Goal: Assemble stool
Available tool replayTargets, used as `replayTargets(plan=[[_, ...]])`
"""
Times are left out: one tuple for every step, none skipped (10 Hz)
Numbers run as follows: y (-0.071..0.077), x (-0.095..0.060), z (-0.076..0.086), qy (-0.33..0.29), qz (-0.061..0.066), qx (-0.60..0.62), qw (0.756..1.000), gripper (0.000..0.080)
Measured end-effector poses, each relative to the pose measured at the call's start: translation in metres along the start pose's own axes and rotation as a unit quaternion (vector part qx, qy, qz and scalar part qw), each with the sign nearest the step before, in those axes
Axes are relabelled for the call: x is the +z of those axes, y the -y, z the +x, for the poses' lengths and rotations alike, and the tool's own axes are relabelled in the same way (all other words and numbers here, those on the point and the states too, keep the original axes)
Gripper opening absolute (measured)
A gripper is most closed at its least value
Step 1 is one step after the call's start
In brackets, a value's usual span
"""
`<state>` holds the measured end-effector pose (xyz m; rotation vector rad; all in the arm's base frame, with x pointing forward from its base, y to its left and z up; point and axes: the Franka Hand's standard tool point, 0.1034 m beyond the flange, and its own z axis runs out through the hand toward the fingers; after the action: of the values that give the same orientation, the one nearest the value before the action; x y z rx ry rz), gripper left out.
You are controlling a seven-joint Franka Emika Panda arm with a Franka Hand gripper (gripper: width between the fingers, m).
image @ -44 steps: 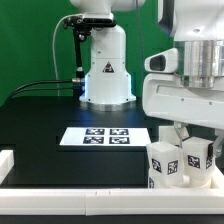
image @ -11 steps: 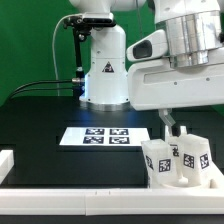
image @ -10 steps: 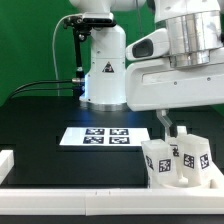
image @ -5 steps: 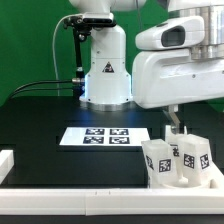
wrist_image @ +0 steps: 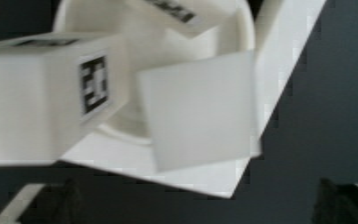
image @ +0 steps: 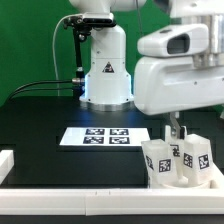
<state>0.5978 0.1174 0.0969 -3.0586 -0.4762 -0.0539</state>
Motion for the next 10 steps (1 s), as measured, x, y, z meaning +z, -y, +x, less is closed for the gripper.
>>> replayTargets(plan=[[0.002, 0.006, -0.001, 0.002, 0.000, 0.002, 1.000, 0.0649], [0.000, 0.010, -0.001, 0.000, -0.003, 0.003, 1.000, 0.0649], [0.002, 0.015, -0.002, 0.001, -0.004, 0.009, 1.000, 0.0649], [0.006, 0.019, -0.002, -0.002, -0.006, 0.013, 1.000, 0.0649], [0.007, 0.023, -0.003, -0.005, -0.007, 0.013, 1.000, 0.0649], [0.005, 0.025, -0.004, -0.008, -0.009, 0.014, 1.000, 0.0649], [0.003, 0.025, -0.004, -0.011, -0.011, 0.015, 1.000, 0.0649], [0.003, 0.025, -0.004, -0.011, -0.011, 0.021, 1.000, 0.0649], [0.003, 0.025, -0.004, -0.012, -0.011, 0.036, 0.999, 0.0516], [0.002, 0.025, -0.004, -0.012, -0.011, 0.036, 0.999, 0.0377]])
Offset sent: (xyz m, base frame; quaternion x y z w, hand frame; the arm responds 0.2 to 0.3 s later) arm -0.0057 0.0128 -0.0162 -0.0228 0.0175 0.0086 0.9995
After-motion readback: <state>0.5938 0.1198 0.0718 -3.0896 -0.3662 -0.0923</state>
